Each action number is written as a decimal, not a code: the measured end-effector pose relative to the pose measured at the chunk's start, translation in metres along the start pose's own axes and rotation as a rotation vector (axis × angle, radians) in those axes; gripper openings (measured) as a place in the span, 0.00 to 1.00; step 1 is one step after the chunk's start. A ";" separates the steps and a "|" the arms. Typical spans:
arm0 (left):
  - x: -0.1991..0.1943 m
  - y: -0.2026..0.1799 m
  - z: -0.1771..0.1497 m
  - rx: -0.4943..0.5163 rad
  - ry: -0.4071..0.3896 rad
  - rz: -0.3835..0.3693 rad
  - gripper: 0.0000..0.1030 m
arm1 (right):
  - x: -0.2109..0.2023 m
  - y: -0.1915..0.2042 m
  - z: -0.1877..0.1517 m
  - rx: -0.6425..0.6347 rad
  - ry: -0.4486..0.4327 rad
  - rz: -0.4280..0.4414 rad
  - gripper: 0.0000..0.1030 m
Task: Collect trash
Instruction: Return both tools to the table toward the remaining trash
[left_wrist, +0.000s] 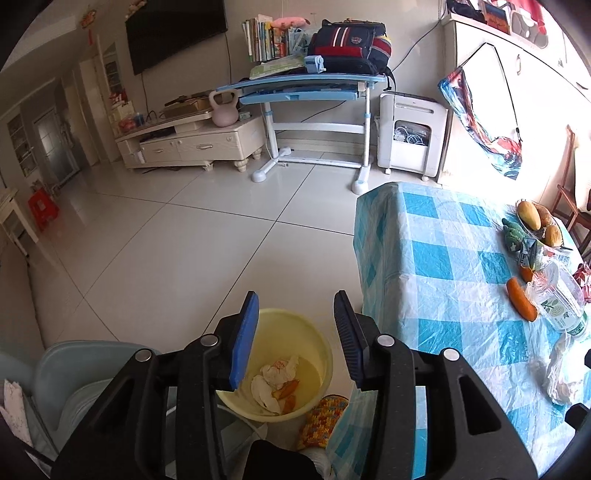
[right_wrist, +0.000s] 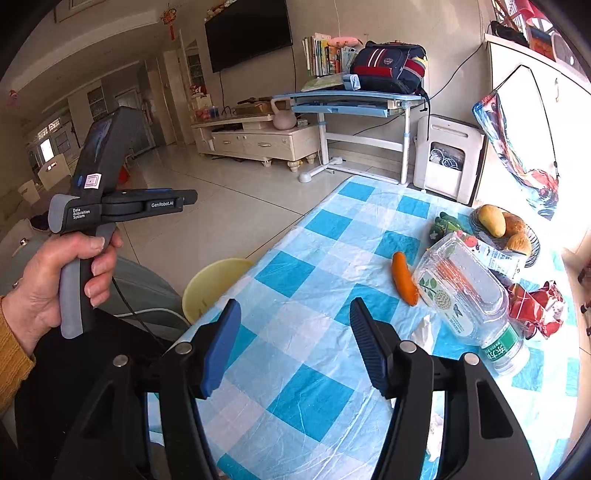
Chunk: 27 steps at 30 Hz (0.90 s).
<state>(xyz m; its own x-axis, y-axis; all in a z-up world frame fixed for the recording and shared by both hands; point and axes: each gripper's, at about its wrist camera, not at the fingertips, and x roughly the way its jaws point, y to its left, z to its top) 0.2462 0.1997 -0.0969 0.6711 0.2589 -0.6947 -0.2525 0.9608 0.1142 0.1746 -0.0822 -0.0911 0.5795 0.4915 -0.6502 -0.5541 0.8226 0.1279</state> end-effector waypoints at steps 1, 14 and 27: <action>-0.002 -0.007 -0.001 0.015 -0.005 -0.004 0.40 | -0.002 -0.006 -0.002 0.009 -0.004 -0.009 0.58; -0.018 -0.067 -0.006 0.137 -0.037 -0.047 0.43 | -0.026 -0.060 -0.016 0.160 -0.074 -0.068 0.58; -0.014 -0.097 -0.008 0.202 -0.043 -0.104 0.44 | -0.032 -0.093 -0.023 0.254 -0.068 -0.136 0.58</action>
<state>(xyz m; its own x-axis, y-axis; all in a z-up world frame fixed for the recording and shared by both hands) 0.2554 0.1021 -0.1036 0.7166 0.1569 -0.6796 -0.0387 0.9818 0.1860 0.1943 -0.1813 -0.0992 0.6812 0.3832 -0.6239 -0.3068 0.9231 0.2320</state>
